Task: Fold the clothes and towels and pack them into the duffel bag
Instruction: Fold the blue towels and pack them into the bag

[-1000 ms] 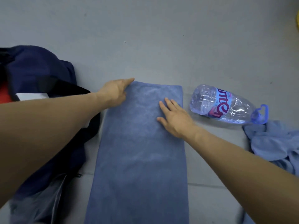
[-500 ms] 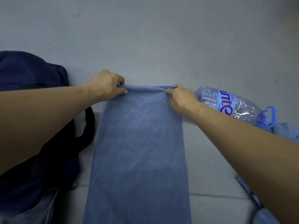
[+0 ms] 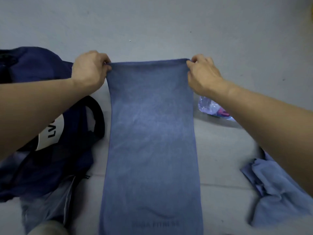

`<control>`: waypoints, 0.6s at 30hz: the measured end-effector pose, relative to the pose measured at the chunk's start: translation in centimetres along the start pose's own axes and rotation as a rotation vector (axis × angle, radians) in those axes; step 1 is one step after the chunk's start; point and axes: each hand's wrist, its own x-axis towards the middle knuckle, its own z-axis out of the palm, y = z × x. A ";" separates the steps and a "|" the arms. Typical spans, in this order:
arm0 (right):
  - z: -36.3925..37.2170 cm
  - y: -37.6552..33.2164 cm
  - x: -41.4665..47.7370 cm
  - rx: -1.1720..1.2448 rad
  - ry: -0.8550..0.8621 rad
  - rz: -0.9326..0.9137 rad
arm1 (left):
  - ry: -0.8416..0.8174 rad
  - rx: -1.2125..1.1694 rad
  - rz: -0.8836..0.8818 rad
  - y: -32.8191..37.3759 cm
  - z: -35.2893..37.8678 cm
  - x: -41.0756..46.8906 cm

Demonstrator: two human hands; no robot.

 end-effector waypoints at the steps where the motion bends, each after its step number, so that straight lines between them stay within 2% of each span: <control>1: -0.7 0.2 -0.4 -0.006 0.021 -0.021 | 0.025 -0.003 0.015 0.6 -0.5 -0.4; 4: -1.7 0.4 -4.4 -0.039 0.079 -0.131 | 0.085 -0.057 0.085 1.0 -1.9 -3.6; 7: -0.7 0.0 -12.1 -0.050 0.081 -0.299 | 0.109 -0.090 0.197 1.0 -3.1 -10.7; 12: 2.9 -0.7 -26.4 -0.016 -0.109 -0.379 | -0.083 -0.106 0.306 -0.6 -3.2 -25.6; 18: 6.0 -2.1 -36.9 0.125 -0.144 -0.305 | -0.332 -0.130 0.263 -2.6 -1.1 -37.5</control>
